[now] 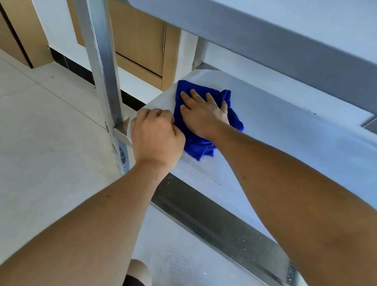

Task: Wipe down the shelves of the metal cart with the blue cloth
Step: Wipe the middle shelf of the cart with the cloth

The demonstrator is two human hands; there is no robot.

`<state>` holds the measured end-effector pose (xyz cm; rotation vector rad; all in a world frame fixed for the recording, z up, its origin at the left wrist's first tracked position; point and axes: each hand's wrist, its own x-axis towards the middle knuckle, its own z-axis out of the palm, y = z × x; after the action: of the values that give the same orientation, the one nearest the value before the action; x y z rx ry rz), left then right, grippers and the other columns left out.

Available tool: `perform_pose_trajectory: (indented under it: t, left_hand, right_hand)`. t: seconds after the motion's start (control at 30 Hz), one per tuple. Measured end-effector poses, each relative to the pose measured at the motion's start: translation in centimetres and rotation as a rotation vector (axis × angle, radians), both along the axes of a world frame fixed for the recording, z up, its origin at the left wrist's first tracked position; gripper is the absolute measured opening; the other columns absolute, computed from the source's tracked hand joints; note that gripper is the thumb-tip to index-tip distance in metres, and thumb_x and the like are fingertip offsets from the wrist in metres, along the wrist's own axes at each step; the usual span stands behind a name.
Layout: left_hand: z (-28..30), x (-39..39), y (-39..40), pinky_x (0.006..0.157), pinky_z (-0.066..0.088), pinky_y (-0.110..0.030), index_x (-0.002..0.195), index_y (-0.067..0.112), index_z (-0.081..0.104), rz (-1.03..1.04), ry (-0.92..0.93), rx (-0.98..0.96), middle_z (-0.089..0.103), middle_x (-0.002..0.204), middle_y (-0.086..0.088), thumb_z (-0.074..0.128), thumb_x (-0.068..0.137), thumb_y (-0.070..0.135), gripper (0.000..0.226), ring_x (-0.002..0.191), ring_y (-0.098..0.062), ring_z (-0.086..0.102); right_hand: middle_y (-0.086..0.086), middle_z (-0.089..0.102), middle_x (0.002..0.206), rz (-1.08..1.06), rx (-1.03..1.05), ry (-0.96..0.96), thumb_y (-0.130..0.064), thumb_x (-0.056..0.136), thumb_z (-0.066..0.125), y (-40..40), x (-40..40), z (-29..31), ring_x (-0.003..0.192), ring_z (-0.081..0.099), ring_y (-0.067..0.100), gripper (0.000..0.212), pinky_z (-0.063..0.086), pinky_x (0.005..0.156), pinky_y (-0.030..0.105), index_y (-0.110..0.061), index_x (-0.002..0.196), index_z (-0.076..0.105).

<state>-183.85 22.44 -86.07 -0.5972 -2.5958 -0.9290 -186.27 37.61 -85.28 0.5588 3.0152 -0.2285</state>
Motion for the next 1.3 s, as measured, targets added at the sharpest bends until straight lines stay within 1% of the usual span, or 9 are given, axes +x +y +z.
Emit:
perform_pose_trajectory:
  t: [0.17, 0.23, 0.5, 0.67, 0.83, 0.93, 1.0, 1.13, 1.3]
  left_hand:
    - [-0.5, 1.5, -0.5, 0.092, 0.042, -0.036, 0.103, 0.012, 0.072, 0.224, -0.043, 0.215, 0.068, 0.112, -0.010, 0.038, 0.080, 0.016, 0.041, 0.110, -0.029, 0.051]
    - [-0.5, 1.9, -0.5, 0.094, 0.043, -0.037, 0.103, 0.011, 0.071, 0.282, -0.056, 0.290, 0.065, 0.115, -0.012, 0.046, 0.079, 0.008, 0.034, 0.113, -0.030, 0.050]
    - [-0.2, 2.1, -0.5, 0.101, 0.045, -0.043, 0.099, 0.002, 0.069, 0.281, -0.155, 0.468, 0.063, 0.112, -0.016, 0.055, 0.076, -0.003, 0.027, 0.122, -0.031, 0.047]
    - [-1.2, 1.9, -3.7, 0.093, 0.053, -0.043, 0.104, 0.004, 0.065, 0.083, -0.053, 0.365, 0.061, 0.119, -0.013, 0.053, 0.083, -0.006, 0.026, 0.118, -0.031, 0.054]
    - [-2.5, 1.3, -8.2, 0.099, 0.052, -0.042, 0.113, 0.006, 0.067, -0.084, -0.069, 0.388, 0.060, 0.134, -0.008, 0.056, 0.085, -0.012, 0.035, 0.127, -0.023, 0.054]
    - [-3.2, 1.5, -10.9, 0.102, 0.050, -0.038, 0.126, 0.007, 0.065, -0.204, -0.029, 0.187, 0.057, 0.139, -0.006, 0.066, 0.082, -0.010, 0.047, 0.131, -0.019, 0.051]
    - [-3.7, 1.5, -12.3, 0.098, 0.052, -0.034, 0.128, 0.009, 0.063, -0.189, -0.036, 0.132, 0.057, 0.140, -0.007, 0.070, 0.080, -0.008, 0.052, 0.127, -0.022, 0.055]
    - [-4.6, 1.2, -14.5, 0.095, 0.055, -0.040, 0.129, 0.012, 0.063, 0.018, -0.192, 0.097, 0.056, 0.141, -0.007, 0.067, 0.083, -0.002, 0.049, 0.124, -0.025, 0.058]
    - [-5.2, 2.0, -17.1, 0.099, 0.052, -0.040, 0.129, 0.015, 0.063, 0.013, -0.215, -0.039, 0.058, 0.139, -0.004, 0.066, 0.084, 0.004, 0.046, 0.122, -0.024, 0.059]
  right_hand:
    - [-0.010, 0.004, 0.167, 0.045, -0.047, 0.028, -0.048, 0.101, 0.014, -2.0, 4.1, 0.1, 0.153, 0.000, 0.028, 0.056, -0.008, 0.117, 0.063, -0.042, 0.157, 0.010]
    - [-0.011, 0.003, 0.167, 0.053, -0.052, 0.019, -0.048, 0.101, 0.015, -2.8, 5.7, 0.2, 0.153, -0.001, 0.027, 0.056, -0.009, 0.117, 0.062, -0.043, 0.156, 0.010]
    - [-0.012, 0.000, 0.167, 0.080, -0.053, -0.020, -0.048, 0.101, 0.014, -5.9, 11.0, 0.3, 0.153, -0.004, 0.027, 0.056, -0.010, 0.117, 0.063, -0.043, 0.156, 0.005]
    - [-0.010, -0.001, 0.167, 0.085, -0.016, -0.026, -0.050, 0.101, 0.012, -7.1, 10.9, 0.2, 0.153, -0.003, 0.032, 0.057, -0.008, 0.114, 0.068, -0.042, 0.157, 0.004]
    - [-0.008, 0.002, 0.168, 0.105, -0.017, -0.016, -0.055, 0.100, 0.013, -8.8, 8.6, 0.2, 0.152, -0.001, 0.035, 0.059, -0.007, 0.112, 0.071, -0.041, 0.157, 0.005]
    - [-0.005, 0.004, 0.168, 0.134, 0.018, 0.014, -0.065, 0.097, 0.016, -10.3, 7.5, 0.1, 0.151, 0.001, 0.038, 0.067, -0.005, 0.110, 0.072, -0.038, 0.157, 0.006]
    - [-0.003, 0.004, 0.168, 0.161, 0.057, 0.020, -0.069, 0.094, 0.025, -11.0, 7.1, 0.1, 0.151, 0.003, 0.040, 0.073, -0.002, 0.110, 0.074, -0.038, 0.157, 0.006]
    - [-0.001, 0.005, 0.168, 0.178, 0.137, 0.006, -0.047, 0.095, 0.053, -12.5, 6.3, 0.1, 0.149, 0.007, 0.044, 0.082, 0.004, 0.109, 0.076, -0.038, 0.156, 0.000]
    - [-0.001, 0.008, 0.167, 0.195, 0.212, 0.056, -0.022, 0.091, 0.064, -14.4, 6.6, -0.1, 0.149, 0.013, 0.041, 0.094, 0.013, 0.115, 0.068, -0.036, 0.157, -0.001]
